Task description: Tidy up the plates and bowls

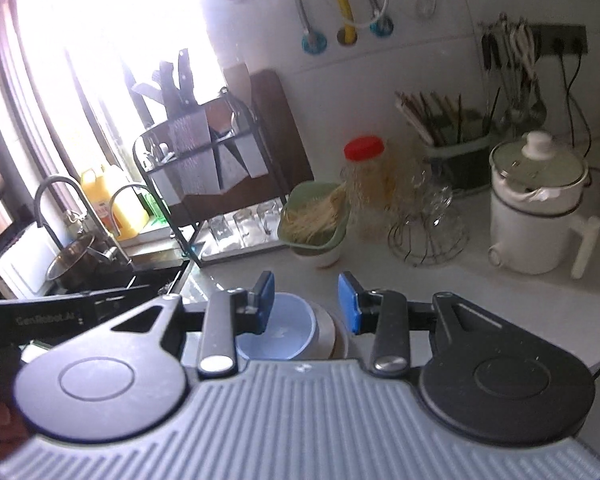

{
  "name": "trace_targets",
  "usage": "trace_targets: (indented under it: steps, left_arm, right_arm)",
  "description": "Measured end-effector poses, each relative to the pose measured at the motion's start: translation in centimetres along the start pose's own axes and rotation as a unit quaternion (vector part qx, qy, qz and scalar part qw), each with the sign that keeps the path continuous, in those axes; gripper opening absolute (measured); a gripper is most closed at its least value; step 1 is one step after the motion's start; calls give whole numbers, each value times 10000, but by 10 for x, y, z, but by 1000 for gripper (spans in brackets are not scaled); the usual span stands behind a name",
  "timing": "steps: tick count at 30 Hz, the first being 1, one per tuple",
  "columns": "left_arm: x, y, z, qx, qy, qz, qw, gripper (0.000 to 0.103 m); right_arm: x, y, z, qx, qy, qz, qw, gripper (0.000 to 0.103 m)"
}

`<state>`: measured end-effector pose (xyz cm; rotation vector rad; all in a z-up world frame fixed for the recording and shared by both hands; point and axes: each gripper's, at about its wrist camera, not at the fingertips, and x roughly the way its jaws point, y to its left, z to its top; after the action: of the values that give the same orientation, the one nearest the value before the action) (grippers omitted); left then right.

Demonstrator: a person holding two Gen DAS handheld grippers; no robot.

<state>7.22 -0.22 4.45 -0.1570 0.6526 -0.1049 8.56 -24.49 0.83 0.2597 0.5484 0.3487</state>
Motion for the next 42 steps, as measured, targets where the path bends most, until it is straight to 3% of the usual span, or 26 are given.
trace_targets:
  steps: [6, 8, 9, 13, 22, 31, 42]
  left_arm:
    - [-29, -8, -28, -133, 19, 104, 9999, 51]
    - [-38, -10, -38, -125, 10, 172, 9998, 66]
    - [-41, -11, -43, -113, -7, 201, 9997, 68]
    - [-56, -13, -61, -137, -7, 295, 9995, 88]
    - [-90, -14, -101, -131, -48, 452, 9989, 98]
    - [-101, -19, -127, -42, 156, 382, 9991, 99]
    - [-111, -17, -138, -123, 154, 443, 9988, 99]
  right_arm:
    - [-31, -2, -14, -186, -137, 16, 9997, 54]
    - [-40, -2, -21, -180, -143, 54, 9997, 66]
    - [-44, -3, -25, -186, -163, 55, 9997, 73]
    - [-60, 1, -39, -342, -232, 30, 9991, 83]
    - [-86, 4, -71, -363, -228, 6, 9991, 84]
    - [-103, 5, -98, -231, -161, -154, 9995, 85]
    - [-115, 8, -107, -220, -335, -211, 9990, 85]
